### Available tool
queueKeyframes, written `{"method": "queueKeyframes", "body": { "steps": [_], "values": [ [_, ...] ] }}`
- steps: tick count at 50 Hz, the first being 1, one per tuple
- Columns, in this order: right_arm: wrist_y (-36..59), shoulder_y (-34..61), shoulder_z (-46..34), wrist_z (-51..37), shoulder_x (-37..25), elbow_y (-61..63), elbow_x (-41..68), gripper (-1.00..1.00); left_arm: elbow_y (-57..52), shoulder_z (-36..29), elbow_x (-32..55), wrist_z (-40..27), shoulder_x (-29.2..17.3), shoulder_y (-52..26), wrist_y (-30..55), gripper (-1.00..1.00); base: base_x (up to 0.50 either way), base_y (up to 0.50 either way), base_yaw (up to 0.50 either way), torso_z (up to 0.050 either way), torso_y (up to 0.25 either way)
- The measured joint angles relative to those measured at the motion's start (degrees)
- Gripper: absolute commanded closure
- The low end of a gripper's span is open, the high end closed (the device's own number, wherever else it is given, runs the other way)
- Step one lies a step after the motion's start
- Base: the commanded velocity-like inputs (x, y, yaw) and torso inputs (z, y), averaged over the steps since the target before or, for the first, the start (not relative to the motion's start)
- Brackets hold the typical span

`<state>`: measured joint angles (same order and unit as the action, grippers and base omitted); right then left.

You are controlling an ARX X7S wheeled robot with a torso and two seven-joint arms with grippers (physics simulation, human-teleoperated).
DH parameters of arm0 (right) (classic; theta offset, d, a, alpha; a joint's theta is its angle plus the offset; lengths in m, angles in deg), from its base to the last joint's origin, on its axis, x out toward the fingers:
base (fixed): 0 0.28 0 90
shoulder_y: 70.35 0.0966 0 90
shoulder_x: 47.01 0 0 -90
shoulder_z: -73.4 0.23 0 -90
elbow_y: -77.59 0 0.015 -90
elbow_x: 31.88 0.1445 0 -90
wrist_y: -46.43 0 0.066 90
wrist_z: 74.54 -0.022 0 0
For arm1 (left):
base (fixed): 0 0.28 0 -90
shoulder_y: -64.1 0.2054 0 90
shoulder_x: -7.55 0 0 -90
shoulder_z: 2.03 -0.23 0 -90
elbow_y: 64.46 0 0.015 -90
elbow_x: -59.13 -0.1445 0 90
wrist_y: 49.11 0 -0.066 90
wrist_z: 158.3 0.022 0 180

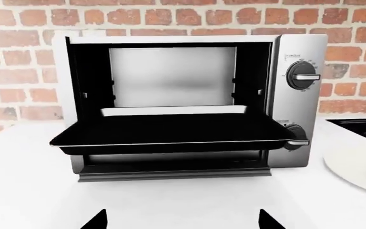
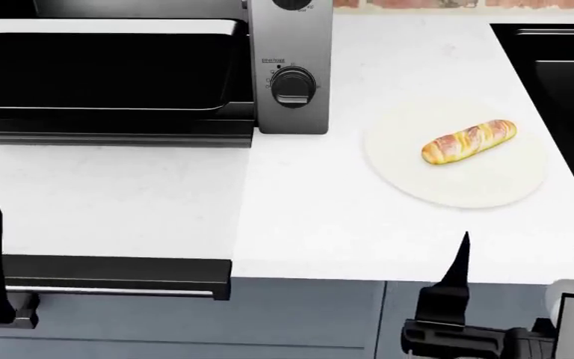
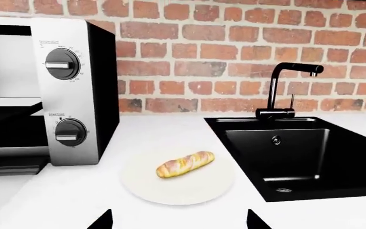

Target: Place the baguette on the tray of the toaster oven.

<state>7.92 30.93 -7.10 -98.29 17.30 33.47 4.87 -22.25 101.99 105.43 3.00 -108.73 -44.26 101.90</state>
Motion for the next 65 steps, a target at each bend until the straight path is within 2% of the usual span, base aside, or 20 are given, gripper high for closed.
{"method": "queueKeyframes", "body": {
  "steps": [23,65],
  "values": [
    [10.2,0.0,7.1,-3.4,-4.0,6.1,8.0,-1.00,-4.0,8.5,13.1,-6.1,-3.7,-7.2,11.5,-1.00,0.00,0.00,0.00,0.000,0.000],
    [8.7,-3.0,9.2,-3.6,-6.3,7.1,9.3,-1.00,-5.5,10.0,19.6,-10.5,-6.4,-7.5,13.1,-1.00,0.13,0.07,0.00,0.000,0.000]
  ]
}}
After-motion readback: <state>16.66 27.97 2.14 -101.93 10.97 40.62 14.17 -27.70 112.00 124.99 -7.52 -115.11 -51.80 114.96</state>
